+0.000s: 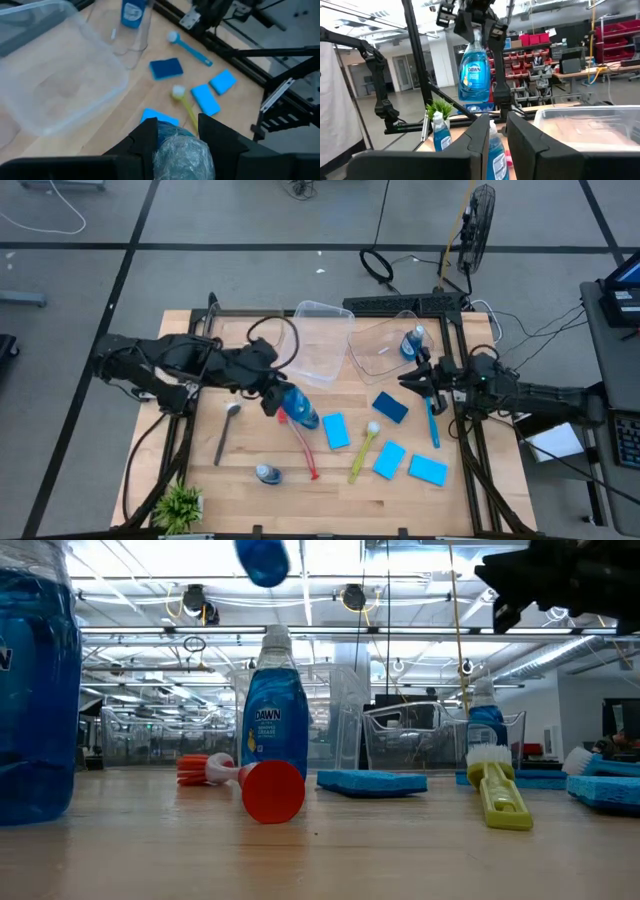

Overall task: Pick & Place Kitchen Sink Supplies
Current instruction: Put the blue dish soap into the right transparent bin

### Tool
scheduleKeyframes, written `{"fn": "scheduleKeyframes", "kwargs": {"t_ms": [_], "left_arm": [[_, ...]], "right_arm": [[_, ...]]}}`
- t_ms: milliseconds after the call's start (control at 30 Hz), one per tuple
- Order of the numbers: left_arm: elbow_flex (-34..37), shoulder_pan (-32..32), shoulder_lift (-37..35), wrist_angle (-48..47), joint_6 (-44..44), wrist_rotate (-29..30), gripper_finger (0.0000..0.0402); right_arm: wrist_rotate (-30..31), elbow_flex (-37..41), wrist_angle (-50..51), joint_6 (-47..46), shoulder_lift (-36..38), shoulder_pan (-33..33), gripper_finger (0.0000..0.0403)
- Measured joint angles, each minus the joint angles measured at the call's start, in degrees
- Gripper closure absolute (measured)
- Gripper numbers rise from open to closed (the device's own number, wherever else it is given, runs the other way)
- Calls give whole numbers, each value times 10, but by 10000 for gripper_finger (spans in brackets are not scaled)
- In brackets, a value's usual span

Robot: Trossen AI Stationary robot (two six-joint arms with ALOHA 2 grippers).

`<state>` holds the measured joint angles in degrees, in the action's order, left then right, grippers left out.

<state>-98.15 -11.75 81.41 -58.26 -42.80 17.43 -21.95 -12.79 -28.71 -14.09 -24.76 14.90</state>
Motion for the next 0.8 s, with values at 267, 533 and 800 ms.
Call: {"fn": "scheduleKeyframes", "kwargs": {"t_ms": [267, 533, 800], "left_arm": [[0, 56, 37, 67, 67, -76, 272], [0, 93, 71, 148, 121, -133, 272], [0, 100, 93, 222, 171, -171, 272]], "right_arm": [[-45, -65, -53, 22, -133, 0, 316], [-66, -161, -25, 70, -216, 0, 242], [-77, -214, -14, 80, -292, 3, 191]]}}
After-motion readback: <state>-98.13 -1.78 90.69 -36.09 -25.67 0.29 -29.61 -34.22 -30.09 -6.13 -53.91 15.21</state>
